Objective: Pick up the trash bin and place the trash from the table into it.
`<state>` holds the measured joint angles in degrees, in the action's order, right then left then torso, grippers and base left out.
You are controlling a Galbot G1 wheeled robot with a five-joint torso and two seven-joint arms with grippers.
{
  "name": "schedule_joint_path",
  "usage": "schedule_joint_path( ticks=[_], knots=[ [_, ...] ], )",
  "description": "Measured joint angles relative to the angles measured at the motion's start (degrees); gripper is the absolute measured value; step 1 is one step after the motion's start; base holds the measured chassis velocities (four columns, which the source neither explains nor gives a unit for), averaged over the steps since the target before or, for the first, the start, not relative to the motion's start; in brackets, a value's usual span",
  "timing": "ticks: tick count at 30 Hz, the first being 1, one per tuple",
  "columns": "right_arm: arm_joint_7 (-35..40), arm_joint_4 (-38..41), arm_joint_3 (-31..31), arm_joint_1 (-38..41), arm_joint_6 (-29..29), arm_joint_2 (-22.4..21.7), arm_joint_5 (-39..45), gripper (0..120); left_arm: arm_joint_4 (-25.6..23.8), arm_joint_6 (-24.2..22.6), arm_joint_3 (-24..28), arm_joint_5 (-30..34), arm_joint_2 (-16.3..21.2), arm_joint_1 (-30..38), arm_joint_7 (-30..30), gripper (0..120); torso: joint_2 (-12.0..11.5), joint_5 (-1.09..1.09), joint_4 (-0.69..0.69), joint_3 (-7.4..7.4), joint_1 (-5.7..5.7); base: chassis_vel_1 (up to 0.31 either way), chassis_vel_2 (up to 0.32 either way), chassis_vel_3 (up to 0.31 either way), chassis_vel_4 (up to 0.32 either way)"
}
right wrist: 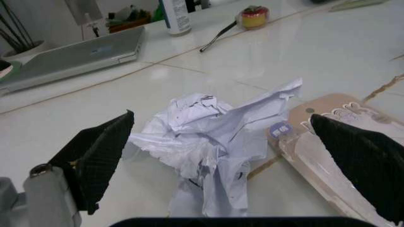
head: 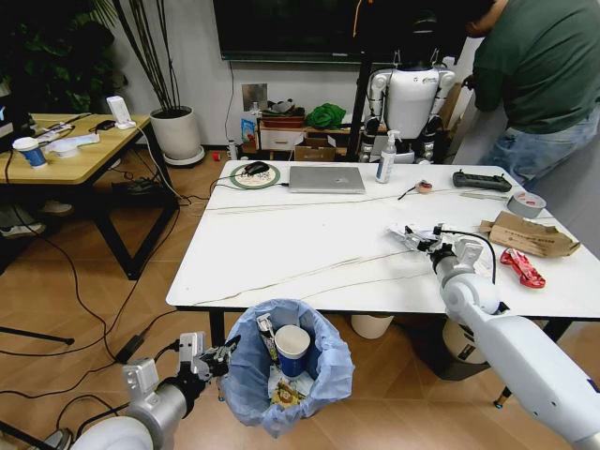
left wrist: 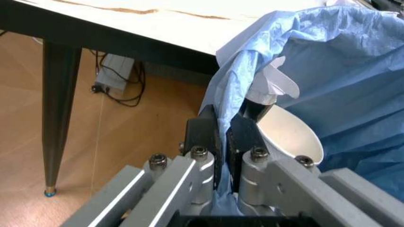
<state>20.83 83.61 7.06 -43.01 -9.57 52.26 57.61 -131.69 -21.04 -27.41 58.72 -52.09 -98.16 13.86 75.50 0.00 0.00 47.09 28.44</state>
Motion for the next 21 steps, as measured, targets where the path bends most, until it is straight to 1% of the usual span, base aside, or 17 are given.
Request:
schedule_joint_path(
  ticks=[4,14,20,21],
  knots=[
    [-0.6,-1.2,0.0,1.0,-0.3,1.0,2.1,100,-0.2,0.0,-0.2,0.1,0.3,-0.2,0.1,0,0.0,0.00,0.00,0.00,0.00,0.000,0.000,0.000,0.000],
    [-3.4,-4.5,-1.6,3.2,-0.4,2.7,2.3,100,-0.4,0.0,-0.4,0.1,0.4,-0.6,0.1,0,0.0,0.00,0.01,0.00,0.00,0.000,0.000,0.000,0.000],
    [-5.2,-6.4,-1.8,3.7,0.2,3.1,2.1,82,-0.6,0.0,-0.4,0.1,0.3,-0.7,0.1,0,0.0,0.00,0.00,0.00,0.00,0.000,0.000,0.000,0.000],
    [-5.5,-6.5,-1.8,3.6,0.3,3.1,2.0,75,-0.6,0.0,-0.4,0.1,0.3,-0.7,0.1,0,0.0,0.00,0.00,0.00,0.00,0.000,0.000,0.000,0.000]
  ],
)
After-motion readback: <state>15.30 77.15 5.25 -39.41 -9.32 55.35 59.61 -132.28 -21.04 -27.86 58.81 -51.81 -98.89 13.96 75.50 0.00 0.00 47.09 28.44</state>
